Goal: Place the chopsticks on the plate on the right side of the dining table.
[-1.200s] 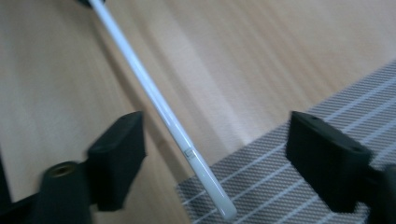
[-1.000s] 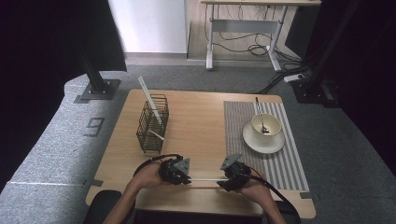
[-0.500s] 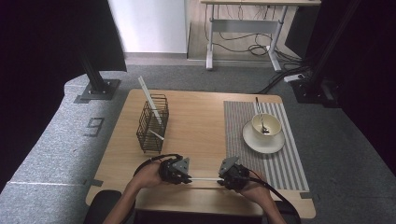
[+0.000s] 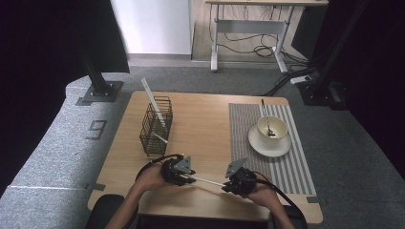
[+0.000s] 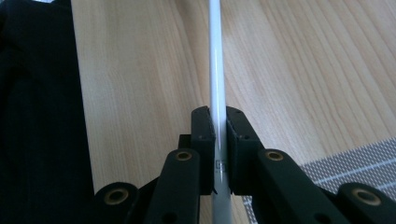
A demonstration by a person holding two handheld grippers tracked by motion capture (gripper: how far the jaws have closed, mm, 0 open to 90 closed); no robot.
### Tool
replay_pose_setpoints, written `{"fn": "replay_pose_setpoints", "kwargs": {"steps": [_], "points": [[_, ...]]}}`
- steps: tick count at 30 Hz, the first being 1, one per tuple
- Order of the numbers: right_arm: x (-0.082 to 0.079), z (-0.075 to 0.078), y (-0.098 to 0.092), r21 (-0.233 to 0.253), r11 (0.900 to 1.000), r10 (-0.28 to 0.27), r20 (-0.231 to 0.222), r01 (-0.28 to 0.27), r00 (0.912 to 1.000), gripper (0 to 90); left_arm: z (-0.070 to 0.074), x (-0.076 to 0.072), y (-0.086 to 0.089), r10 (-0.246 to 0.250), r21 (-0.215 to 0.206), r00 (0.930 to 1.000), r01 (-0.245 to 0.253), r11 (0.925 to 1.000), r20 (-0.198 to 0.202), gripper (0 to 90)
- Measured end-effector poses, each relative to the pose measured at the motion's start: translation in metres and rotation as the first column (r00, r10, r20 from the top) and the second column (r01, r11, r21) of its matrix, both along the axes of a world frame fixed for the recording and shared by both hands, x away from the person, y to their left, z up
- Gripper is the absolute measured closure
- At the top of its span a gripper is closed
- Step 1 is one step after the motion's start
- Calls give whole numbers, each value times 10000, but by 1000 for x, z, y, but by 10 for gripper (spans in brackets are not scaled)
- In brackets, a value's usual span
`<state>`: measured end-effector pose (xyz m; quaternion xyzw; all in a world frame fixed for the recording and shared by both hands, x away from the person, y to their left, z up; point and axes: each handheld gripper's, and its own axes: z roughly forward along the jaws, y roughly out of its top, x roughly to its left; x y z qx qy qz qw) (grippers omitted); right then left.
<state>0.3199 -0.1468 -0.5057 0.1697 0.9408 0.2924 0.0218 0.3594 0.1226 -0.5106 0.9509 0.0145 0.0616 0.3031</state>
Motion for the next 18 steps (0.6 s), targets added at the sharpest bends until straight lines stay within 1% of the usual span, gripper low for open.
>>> {"fn": "replay_pose_setpoints", "kwargs": {"steps": [1,3,5,7,8,9,10,11,12,13,15,16,17,18], "points": [[0,0,0,0,10000,0,0,0,10000,825,0,0,0,98,-31,9999,-97,9999,94,632],[2,0,-2,108,9999,-83,-12,83,10000,825,0,1,1,409,-94,9990,-407,9991,181,562],[3,1,-5,149,9996,-223,51,222,9997,825,1,3,1,805,-219,9964,-799,9966,256,471],[5,1,-7,239,9991,-362,95,359,9993,825,1,6,2,1215,-456,9925,-1207,9916,146,384],[5,2,-9,246,9987,-449,138,445,9989,825,2,7,3,1427,-616,9897,-1419,9880,79,345],[6,3,-10,264,9982,-546,178,541,9984,825,2,9,4,1769,-821,9842,-1763,9809,3,307],[7,3,-13,324,9976,-619,208,612,9979,825,2,10,4,1961,-915,9806,-1958,9764,-49,260],[7,4,-14,357,9972,-670,212,662,9975,825,1,11,5,2243,-1032,9744,-2244,9690,-132,218],[7,4,-16,420,9963,-755,196,747,9969,825,1,11,6,2356,-1025,9718,-2355,9665,-110,182],[8,5,-18,441,9962,-758,196,749,9969,825,1,12,6,2550,-1089,9668,-2551,9608,-149,154],[9,6,-21,526,9949,-869,138,861,9961,825,0,13,7,2885,-1169,9572,-2890,9502,-221,134],[9,6,-23,536,9943,-929,120,922,9956,825,-1,15,8,3090,-1261,9506,-3104,9422,-313,115],[9,7,-25,555,9937,-980,144,970,9951,825,-1,15,8,3182,-1282,9472,-3205,9385,-385,93],[10,7,-27,578,9937,-968,146,958,9952,825,-2,17,9,3329,-1312,9418,-3362,9326,-468,76]]}}
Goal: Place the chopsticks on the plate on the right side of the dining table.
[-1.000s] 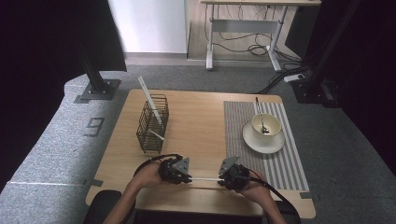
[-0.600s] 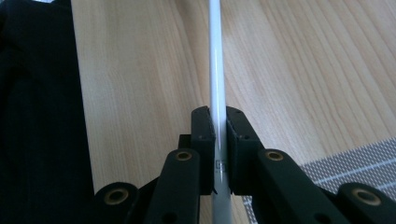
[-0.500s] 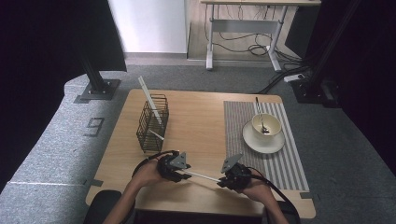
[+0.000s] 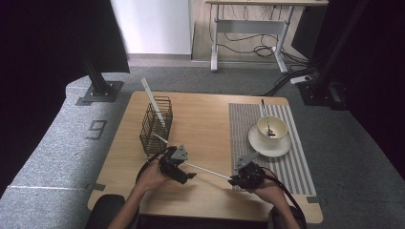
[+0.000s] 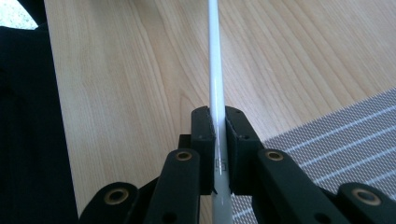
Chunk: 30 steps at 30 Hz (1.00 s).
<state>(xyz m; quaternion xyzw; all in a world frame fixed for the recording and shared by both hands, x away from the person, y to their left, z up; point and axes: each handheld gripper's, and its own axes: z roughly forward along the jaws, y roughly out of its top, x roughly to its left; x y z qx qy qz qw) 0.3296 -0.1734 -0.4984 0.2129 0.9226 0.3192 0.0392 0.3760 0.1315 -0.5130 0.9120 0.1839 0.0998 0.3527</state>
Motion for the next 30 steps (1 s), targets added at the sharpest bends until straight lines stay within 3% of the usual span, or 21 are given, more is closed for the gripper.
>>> {"fn": "replay_pose_setpoints", "kwargs": {"steps": [4,9,17,18,20,24,28,29,30], "points": [[1,3,-7,80,9999,-148,35,147,9999,825,-4,3,1,474,82,9988,-474,9988,-87,3],[2,7,-17,239,9989,-410,150,406,9990,825,-9,5,4,860,111,9961,-858,9963,-192,0],[3,14,-32,373,9927,-1168,525,1149,9918,826,-22,4,1,1016,331,9935,-1000,9944,-508,0],[3,16,-36,428,9884,-1483,640,1457,9869,825,-24,4,0,1045,337,9931,-1028,9941,-534,0],[4,17,-37,441,9867,-1590,686,1562,9849,826,-27,3,-1,1121,377,9920,-1100,9932,-578,0],[6,20,-46,578,9748,-2200,881,2155,9715,825,-31,3,0,1272,390,9897,-1248,9914,-663,0],[8,22,-56,709,9563,-2903,1175,2836,9497,825,-35,2,0,1258,445,9894,-1228,9914,-731,0],[8,22,-60,680,9469,-3208,1307,3144,9381,825,-36,1,-1,1250,454,9893,-1218,9915,-758,0],[9,23,-63,688,9413,-3368,1315,3304,9323,825,-37,0,-2,1227,488,9895,-1192,9917,-768,0]]}}
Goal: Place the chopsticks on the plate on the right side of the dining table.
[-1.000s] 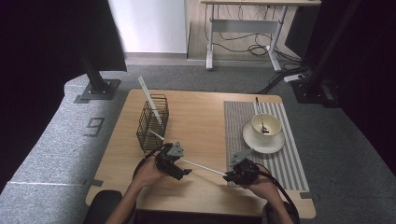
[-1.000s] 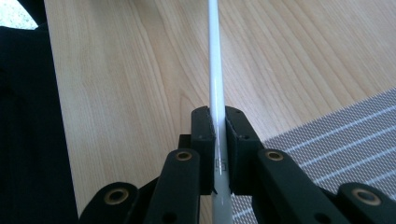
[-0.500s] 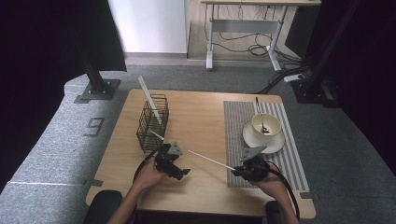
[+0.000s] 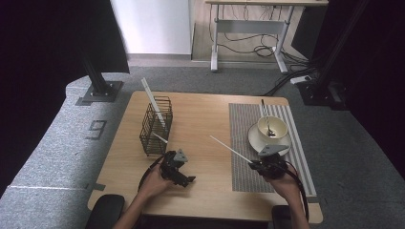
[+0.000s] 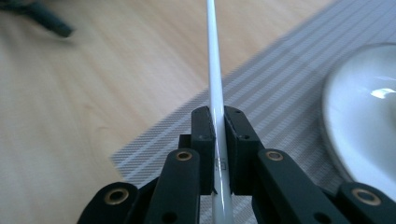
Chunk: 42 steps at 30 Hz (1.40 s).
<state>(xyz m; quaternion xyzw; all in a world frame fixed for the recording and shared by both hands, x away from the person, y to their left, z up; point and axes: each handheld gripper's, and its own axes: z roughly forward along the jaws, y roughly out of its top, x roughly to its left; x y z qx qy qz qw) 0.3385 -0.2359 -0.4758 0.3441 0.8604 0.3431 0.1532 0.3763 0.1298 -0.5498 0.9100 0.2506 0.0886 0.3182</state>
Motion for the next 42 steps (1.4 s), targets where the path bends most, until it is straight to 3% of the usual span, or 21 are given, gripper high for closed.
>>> {"fn": "replay_pose_setpoints", "kwargs": {"steps": [7,11,18,29,42], "points": [[6,-2,-24,-4,9902,-1398,305,1399,9897,826,-4,-4,-6,-158,-83,9999,157,9998,-28,0],[9,-6,-37,-41,9752,-2208,378,2211,9746,825,-4,-4,-6,-164,-114,9999,164,9998,-24,0],[17,-18,-52,-520,9500,-3065,353,3080,9512,825,-5,-4,-6,-181,-171,9998,181,9997,-18,0],[23,-26,-66,-596,9329,-3546,193,3551,9348,824,-5,-4,-6,-248,-189,9997,248,9995,1,0],[30,-37,-73,-924,9259,-3659,214,3662,9304,817,-6,-5,-8,-339,-242,9994,340,9991,39,0]]}}
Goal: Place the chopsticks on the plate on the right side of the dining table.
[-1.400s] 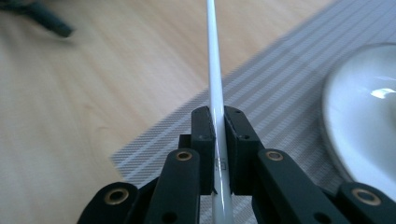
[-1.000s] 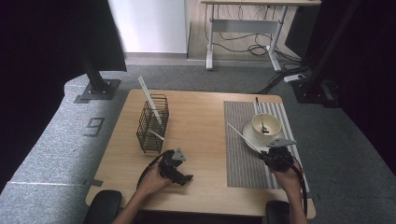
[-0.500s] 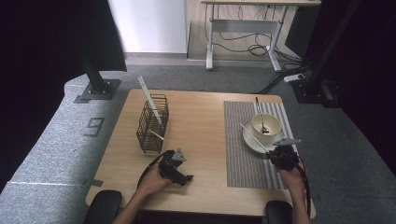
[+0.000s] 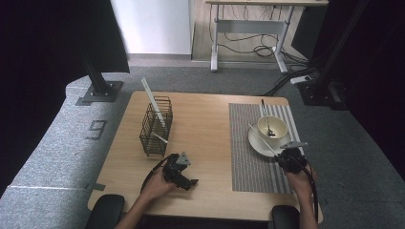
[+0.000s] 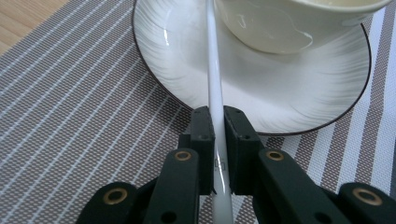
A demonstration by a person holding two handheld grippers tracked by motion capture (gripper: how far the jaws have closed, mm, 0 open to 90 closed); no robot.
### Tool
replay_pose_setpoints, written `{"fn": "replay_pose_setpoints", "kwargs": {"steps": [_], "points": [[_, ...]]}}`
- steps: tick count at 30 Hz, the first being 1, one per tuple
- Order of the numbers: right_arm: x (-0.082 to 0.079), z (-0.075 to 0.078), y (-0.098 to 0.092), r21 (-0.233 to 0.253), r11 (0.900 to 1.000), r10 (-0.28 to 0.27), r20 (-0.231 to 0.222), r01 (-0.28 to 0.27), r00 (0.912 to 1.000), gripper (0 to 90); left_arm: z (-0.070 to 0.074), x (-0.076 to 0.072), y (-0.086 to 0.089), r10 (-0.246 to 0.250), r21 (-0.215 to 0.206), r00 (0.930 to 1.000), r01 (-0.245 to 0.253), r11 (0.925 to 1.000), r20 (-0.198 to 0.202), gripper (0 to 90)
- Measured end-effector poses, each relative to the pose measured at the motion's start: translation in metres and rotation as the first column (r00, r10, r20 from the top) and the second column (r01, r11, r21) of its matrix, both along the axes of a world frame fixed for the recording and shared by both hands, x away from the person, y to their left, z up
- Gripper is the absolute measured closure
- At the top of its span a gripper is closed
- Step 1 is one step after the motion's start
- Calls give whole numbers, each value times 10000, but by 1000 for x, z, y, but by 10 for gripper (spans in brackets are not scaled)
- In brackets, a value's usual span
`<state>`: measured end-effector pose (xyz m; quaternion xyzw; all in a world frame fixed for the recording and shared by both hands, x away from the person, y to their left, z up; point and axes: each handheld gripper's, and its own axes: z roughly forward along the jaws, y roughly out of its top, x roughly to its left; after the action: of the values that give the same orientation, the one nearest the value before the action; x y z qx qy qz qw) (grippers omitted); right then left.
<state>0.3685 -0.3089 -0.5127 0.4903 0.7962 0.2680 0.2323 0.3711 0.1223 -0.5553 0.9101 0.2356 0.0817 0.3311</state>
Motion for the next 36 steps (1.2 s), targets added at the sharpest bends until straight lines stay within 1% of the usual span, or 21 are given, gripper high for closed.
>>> {"fn": "replay_pose_setpoints", "kwargs": {"steps": [5,10,11,13,17,19,21,23,25,28,33,36], "points": [[3,-6,-3,-234,9997,-21,27,22,10000,802,0,0,-1,-19,-35,10000,19,10000,4,0],[4,-6,-8,-119,9999,-111,78,112,9999,782,0,-1,-1,-46,-44,10000,46,10000,18,0],[4,-6,-9,-79,9999,-127,80,128,9999,748,0,-1,-1,-50,-43,10000,50,10000,18,0],[4,-7,-11,-144,9996,-222,109,224,9997,723,0,-1,-1,-53,-50,10000,53,10000,20,0],[5,-8,-12,-219,9989,-417,185,421,9990,599,-1,-1,-1,-65,-55,10000,66,10000,25,0],[5,-8,-14,-275,9979,-583,198,588,9981,554,0,-1,-1,-95,-37,10000,95,9999,29,0],[5,-8,-15,-415,9964,-736,235,745,9970,474,-1,-1,-1,-103,-46,9999,103,9999,30,0],[5,-9,-17,-536,9949,-849,211,860,9962,422,-1,-1,-2,-91,-68,10000,91,9999,31,0],[5,-8,-20,-564,9935,-974,283,989,9948,381,-1,-1,-2,-91,-71,10000,91,9999,34,0],[4,-7,-25,-403,9923,-1161,236,1170,9930,356,-1,-1,-2,-106,-75,9999,106,9999,37,0],[5,-8,-31,-394,9889,-1424,185,1430,9896,344,-1,-1,-2,-116,-87,9999,116,9999,43,0],[6,-7,-34,-447,9856,-1620,320,1633,9863,344,-1,-1,-2,-132,-93,9999,133,9999,39,0]]}}
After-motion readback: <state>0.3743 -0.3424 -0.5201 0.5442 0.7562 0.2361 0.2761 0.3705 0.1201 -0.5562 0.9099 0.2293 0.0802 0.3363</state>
